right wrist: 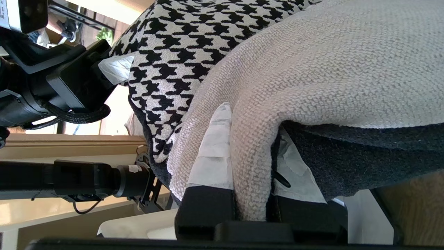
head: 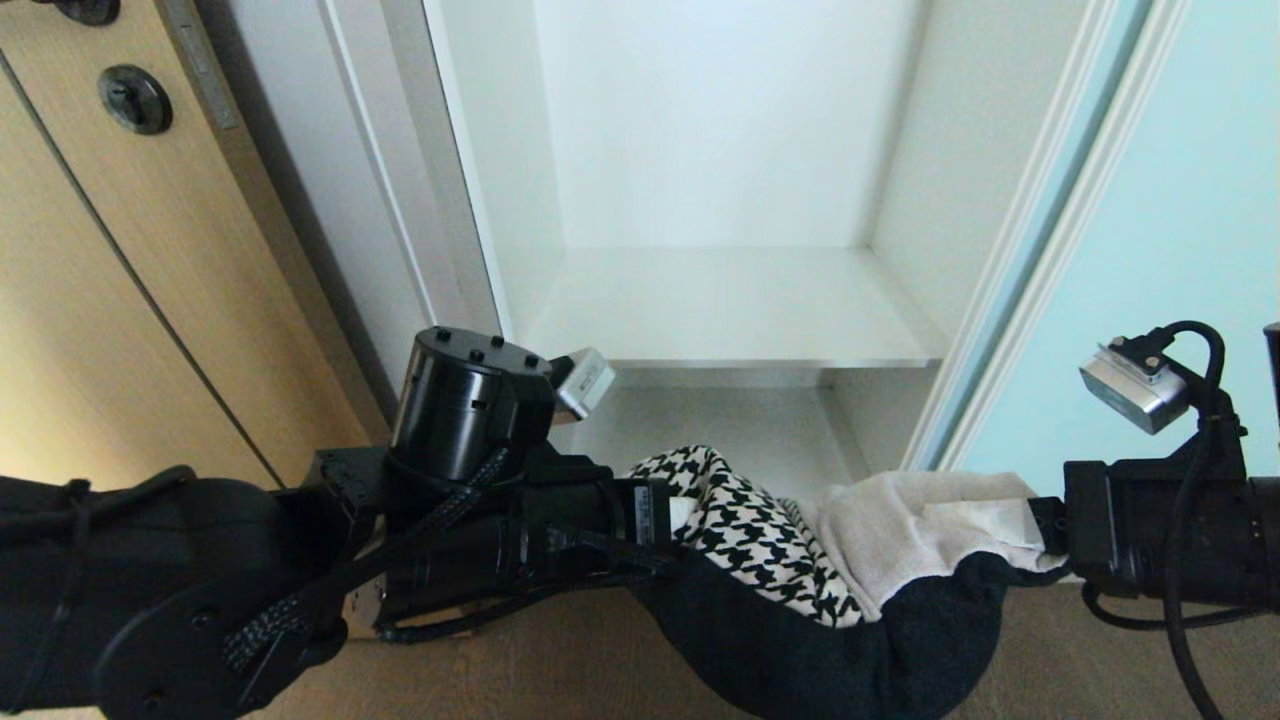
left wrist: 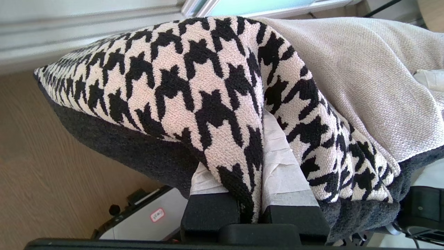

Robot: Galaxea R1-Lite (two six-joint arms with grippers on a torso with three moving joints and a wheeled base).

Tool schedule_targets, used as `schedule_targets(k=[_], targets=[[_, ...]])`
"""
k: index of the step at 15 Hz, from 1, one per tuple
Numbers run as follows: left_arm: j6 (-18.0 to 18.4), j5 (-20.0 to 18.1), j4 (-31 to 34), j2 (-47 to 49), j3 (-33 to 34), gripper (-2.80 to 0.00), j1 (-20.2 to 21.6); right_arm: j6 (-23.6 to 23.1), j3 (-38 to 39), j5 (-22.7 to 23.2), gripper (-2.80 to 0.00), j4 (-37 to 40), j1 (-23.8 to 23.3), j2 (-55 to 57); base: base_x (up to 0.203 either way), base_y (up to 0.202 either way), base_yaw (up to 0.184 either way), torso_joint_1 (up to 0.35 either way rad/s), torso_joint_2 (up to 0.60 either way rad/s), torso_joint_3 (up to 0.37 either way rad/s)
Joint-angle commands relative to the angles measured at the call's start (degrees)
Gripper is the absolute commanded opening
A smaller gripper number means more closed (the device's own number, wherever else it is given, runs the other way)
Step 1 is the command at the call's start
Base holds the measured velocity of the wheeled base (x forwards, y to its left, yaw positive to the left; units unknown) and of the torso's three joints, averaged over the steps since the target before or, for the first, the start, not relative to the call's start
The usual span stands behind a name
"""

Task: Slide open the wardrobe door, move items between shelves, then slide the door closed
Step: Place the pillow on the lower shelf

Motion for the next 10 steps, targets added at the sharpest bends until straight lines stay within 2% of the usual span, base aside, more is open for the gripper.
schedule_targets(k=[1, 10], targets=[[-0.13, -0.13, -0.09, -0.02, -0.01, -2.80, -0.33, 0.17, 0.01, 0.14, -2.80, -0.06, 0.02, 0.28, 0.000, 0.000, 0.000, 0.007, 0.00, -0.154], [-0.21, -0.63, -0.25, 0.99, -0.05, -2.80, -0.33, 0.09, 0.02, 0.19, -2.80, -0.15, 0.02, 1.14, 0.000, 0.000, 0.000, 0.001, 0.00, -0.191]])
